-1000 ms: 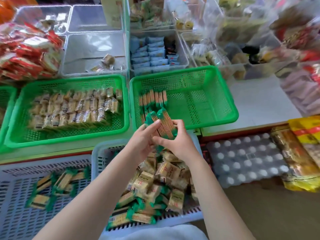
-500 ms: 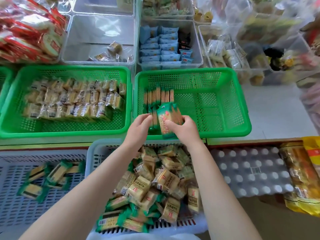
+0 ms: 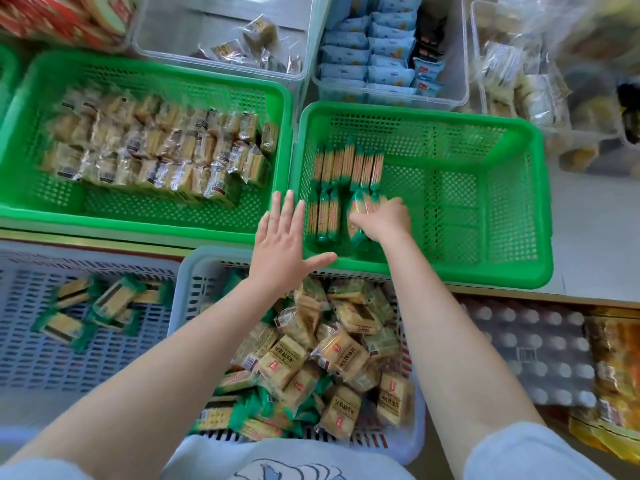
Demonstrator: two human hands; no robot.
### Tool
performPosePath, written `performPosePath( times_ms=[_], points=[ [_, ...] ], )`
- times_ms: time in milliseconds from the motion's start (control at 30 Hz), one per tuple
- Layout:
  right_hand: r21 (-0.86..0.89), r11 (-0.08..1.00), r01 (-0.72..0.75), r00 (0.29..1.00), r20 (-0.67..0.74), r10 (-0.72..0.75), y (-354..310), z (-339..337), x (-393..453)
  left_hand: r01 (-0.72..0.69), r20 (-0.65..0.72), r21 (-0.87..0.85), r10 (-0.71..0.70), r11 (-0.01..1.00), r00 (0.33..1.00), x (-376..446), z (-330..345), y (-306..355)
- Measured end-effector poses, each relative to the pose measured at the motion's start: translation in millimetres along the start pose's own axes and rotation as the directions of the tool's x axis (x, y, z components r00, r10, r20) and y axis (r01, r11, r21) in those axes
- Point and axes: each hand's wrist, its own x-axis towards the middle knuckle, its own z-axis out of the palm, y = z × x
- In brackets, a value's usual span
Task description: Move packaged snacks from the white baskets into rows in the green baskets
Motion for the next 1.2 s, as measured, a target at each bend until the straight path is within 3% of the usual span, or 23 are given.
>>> performPosePath(
  times_ms=[100, 400, 600, 767, 867, 1000, 1033, 1100, 1167, 1200],
  points=[
    [0.016, 0.999, 0.027, 0.998, -0.055, -0.026, -3.7, 13.3, -6.9, 0.0, 0.001, 0.001, 0.0, 1.0, 1.0, 0.6, 1.3, 0.2],
    [-0.067, 0.998, 0.011, 1.0, 0.025, -0.009, 5.0, 14.8, -5.2, -0.011, -0.002, 0.013, 0.011, 1.0, 1.0, 1.7, 5.4, -2.5],
    [-0.035, 0.999, -0.021, 0.997, 0.068, 0.023, 7.1, 14.4, -0.4, -0.021, 0.004, 0.014, 0.021, 1.0, 1.0, 0.8, 5.8, -2.3],
    [-0.064, 0.998, 0.005, 0.999, 0.05, -0.002, 7.3, 4.1, -12.5, -0.035, -0.008, -0.019, 0.035, 0.999, 0.999, 1.6, 5.3, -2.3],
    [-0.01, 0.998, 0.066, 0.996, -0.06, -0.067, 19.9, -3.7, -42.5, -0.046, 0.014, -0.018, 0.047, 0.999, 0.999, 1.0, 5.0, -2.8],
    [0.281, 0.917, 0.283, 0.944, -0.248, -0.215, 24.0, -9.7, -108.0, -0.17, 0.028, -0.111, 0.174, 0.979, 0.984, -1.9, -6.7, -13.8],
    [0.342, 0.884, 0.32, 0.937, -0.249, -0.243, 18.6, -9.1, -124.0, -0.234, -0.005, -0.207, 0.238, 0.95, 0.971, -7.2, -11.8, -22.2],
    [0.423, 0.83, 0.363, 0.932, -0.191, -0.31, 0.2, -4.5, -153.6, -0.349, -0.222, -0.412, 0.279, 0.842, 0.934, -32.3, -19.2, -45.1],
    [0.443, 0.81, 0.384, 0.914, -0.06, -0.4, -25.7, 10.0, -179.4, -0.352, -0.437, -0.485, 0.126, 0.801, 0.891, -68.5, -18.9, -82.0],
    [0.437, 0.812, 0.387, 0.9, 0.014, -0.436, -39.7, 22.2, -190.8, -0.281, -0.443, -0.524, 0.025, 0.804, 0.896, -87.3, -15.9, -105.1]
  ],
)
